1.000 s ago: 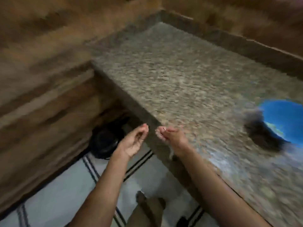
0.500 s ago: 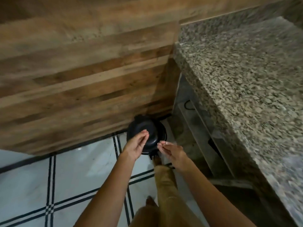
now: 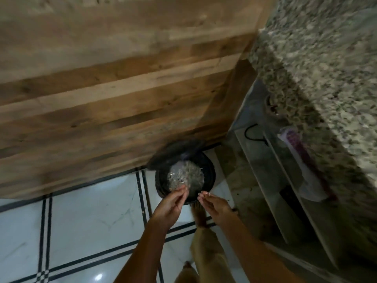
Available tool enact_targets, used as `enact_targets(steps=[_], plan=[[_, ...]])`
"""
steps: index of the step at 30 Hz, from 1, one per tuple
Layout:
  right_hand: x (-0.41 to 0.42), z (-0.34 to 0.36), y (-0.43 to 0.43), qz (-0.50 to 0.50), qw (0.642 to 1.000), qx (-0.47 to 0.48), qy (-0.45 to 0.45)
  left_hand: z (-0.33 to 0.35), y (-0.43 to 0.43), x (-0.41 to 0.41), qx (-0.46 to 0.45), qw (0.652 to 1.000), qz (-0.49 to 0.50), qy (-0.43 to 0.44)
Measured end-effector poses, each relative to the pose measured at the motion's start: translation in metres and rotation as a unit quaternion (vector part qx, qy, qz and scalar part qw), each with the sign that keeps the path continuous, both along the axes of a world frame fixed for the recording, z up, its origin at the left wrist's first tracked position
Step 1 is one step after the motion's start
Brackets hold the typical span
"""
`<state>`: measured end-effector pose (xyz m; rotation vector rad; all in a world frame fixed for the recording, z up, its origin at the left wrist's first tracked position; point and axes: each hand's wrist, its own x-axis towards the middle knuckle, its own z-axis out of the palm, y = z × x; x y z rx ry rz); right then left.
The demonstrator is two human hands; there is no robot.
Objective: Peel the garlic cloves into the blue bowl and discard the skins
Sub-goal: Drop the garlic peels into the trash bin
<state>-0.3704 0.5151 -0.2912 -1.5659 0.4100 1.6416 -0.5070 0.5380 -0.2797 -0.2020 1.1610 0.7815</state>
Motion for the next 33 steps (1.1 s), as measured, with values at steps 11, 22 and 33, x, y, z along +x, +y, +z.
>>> enact_targets(steps=[11,22,33], plan=[[-0.026,-0.162,0.094,0.195,0.974,0.036,-0.106,-0.211,0.084,0.006,0.093,0.894,-0.211,0.384],[-0.013,-0.189,0.102,0.489,0.714,0.098,-0.491,-0.215,0.086,0.006,0.241,0.677,-0.46,0.522],[0.033,0.072,-0.009,0.118,0.861,0.22,-0.444,0.051,0.004,0.075,0.402,0.736,-0.264,0.477]])
